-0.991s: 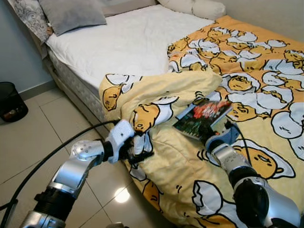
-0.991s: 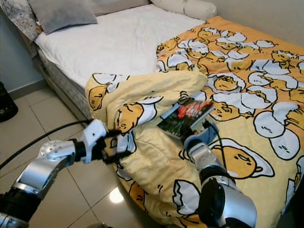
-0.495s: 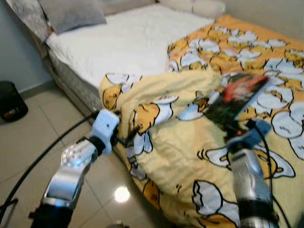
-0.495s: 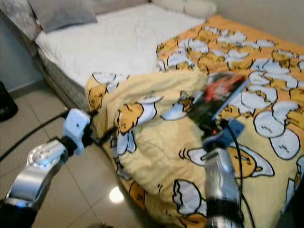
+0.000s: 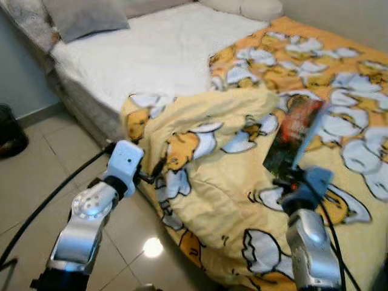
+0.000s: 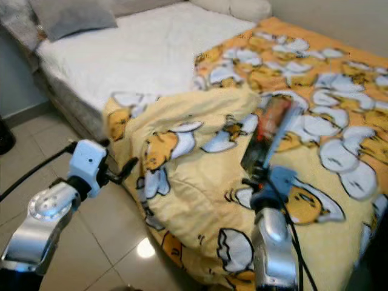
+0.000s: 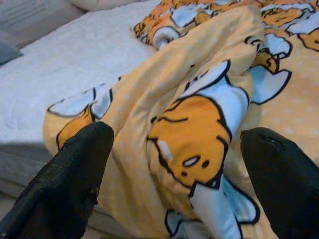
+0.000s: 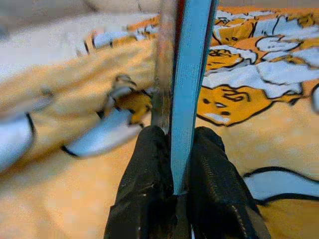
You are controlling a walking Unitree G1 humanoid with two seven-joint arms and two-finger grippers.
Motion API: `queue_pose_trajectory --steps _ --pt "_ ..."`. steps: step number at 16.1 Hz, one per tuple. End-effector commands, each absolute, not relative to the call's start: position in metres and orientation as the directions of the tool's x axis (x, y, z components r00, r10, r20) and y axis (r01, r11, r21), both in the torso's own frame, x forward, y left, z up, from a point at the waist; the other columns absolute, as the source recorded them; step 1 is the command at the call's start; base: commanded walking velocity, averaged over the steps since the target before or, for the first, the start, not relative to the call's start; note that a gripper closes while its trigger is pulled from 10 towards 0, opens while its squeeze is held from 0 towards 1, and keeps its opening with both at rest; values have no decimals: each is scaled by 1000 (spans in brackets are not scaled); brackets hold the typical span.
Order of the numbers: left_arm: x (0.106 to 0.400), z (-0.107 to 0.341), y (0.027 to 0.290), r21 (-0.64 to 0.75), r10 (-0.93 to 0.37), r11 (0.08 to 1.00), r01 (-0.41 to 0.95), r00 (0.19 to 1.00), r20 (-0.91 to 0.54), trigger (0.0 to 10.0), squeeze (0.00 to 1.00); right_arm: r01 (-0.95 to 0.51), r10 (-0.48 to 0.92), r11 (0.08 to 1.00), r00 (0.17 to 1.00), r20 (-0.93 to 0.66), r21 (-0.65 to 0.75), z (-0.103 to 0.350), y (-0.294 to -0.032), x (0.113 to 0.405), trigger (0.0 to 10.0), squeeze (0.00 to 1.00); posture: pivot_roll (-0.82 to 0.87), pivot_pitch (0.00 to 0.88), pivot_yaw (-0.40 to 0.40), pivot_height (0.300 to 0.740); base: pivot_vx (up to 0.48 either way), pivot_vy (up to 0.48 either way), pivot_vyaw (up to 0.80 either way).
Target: Clean up the room
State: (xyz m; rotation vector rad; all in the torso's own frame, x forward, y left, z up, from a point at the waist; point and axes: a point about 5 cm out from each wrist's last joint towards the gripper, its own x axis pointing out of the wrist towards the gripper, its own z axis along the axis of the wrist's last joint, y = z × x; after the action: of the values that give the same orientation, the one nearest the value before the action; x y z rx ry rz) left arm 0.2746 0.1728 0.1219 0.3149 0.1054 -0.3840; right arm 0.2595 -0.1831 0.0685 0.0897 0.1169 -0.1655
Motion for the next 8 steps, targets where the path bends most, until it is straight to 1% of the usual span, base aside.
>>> queue_pose_trajectory --steps 1,6,7,8 --pt "276 125 174 303 -332 881 362 932 -149 10000 271 198 -190 977 977 -94 83 79 -186 263 10000 0 27 0 -31 740 0 0 -775" --pt "275 125 171 304 -302 892 335 941 -153 10000 267 183 -176 973 983 -56 139 83 -176 262 10000 0 17 0 -26 740 0 0 -791" --pt "273 124 170 281 -298 900 333 941 -161 10000 0 164 -157 975 986 -58 152 85 -171 267 10000 0 36 0 -42 740 0 0 0" --pt "272 123 169 253 -302 907 337 938 -169 10000 0 151 -144 977 988 -62 150 86 -168 272 10000 0 58 0 -58 740 0 0 0"
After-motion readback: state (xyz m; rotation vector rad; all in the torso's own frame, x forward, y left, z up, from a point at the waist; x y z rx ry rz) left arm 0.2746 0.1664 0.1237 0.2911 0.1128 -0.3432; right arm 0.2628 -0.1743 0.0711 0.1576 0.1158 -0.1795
